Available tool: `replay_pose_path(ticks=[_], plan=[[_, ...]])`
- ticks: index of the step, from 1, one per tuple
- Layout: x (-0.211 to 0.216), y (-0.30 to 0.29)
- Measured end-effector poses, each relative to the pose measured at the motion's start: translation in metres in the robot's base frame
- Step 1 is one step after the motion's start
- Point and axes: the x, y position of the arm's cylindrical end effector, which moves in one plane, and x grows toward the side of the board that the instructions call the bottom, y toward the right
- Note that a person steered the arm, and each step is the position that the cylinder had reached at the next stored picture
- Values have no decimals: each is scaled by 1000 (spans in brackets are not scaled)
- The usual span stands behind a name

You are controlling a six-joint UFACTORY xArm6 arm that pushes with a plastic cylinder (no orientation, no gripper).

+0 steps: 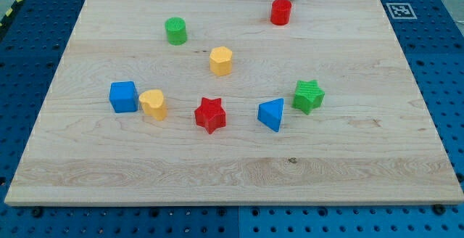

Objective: Move the red circle to the top right of the yellow hexagon

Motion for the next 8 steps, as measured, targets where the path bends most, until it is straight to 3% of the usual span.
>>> replay_pose_path(ticks=[2,7,8], plan=[[38,8],[80,-10],[66,-3]])
